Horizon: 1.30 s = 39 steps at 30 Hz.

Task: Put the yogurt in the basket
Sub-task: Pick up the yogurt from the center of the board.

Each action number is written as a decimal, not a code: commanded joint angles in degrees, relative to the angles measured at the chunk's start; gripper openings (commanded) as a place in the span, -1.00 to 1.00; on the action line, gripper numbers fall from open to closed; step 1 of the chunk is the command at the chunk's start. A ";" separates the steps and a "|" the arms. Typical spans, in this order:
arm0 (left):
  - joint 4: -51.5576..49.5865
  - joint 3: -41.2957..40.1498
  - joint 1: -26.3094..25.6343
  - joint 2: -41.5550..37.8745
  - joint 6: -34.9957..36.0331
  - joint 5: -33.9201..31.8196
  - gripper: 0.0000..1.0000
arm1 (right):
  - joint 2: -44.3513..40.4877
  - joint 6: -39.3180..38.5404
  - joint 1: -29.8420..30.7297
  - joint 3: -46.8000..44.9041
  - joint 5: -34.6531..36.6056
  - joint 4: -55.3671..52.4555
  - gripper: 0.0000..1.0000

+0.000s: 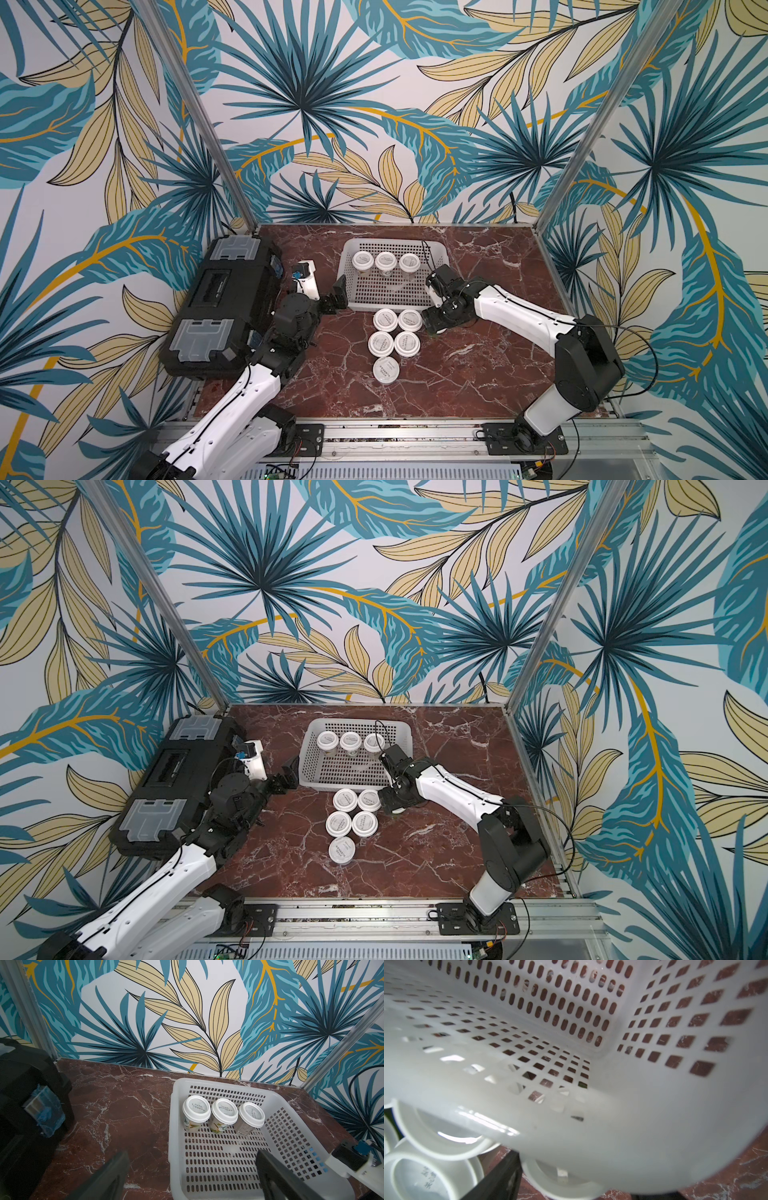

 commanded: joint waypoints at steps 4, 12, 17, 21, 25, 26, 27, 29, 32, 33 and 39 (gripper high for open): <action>1.31 -0.90 0.46 0.03 0.85 0.58 0.99 | 1.45 0.43 0.29 -0.03 1.18 1.26 0.62; 1.20 -0.94 0.45 -0.15 1.03 0.50 0.99 | -0.43 0.69 0.33 -0.82 0.89 1.19 0.46; 1.20 -0.91 0.43 -0.10 0.95 0.55 0.99 | -3.14 0.74 0.34 -1.57 0.79 -0.61 0.40; 1.20 -0.99 0.45 -0.19 0.78 0.69 0.99 | -6.36 0.78 0.35 -2.31 0.67 -2.78 0.39; 1.25 -0.99 0.46 -0.20 0.68 0.76 0.99 | -10.17 0.71 0.42 -2.55 0.64 -5.59 0.39; 1.21 -0.99 0.43 -0.19 0.68 0.81 0.99 | -11.24 0.70 0.41 -2.35 0.30 -6.57 0.39; 1.21 -0.99 0.46 -0.19 0.62 0.79 0.99 | -12.20 0.67 0.39 -2.00 -0.10 -7.60 0.39; 1.20 -0.99 0.43 -0.10 0.63 0.82 0.99 | -14.21 0.65 0.44 -0.91 -0.87 -9.63 0.39; 1.29 -0.91 0.46 0.06 0.51 0.92 0.99 | -16.48 0.45 0.43 1.39 -2.33 -12.56 0.39; 1.29 -0.91 0.41 0.01 0.49 0.89 0.99 | -16.82 0.33 0.42 2.26 -2.88 -13.51 0.39; 1.21 -0.82 0.47 0.18 0.54 1.03 0.99 | -17.76 -0.93 0.35 8.08 -2.90 -16.13 0.40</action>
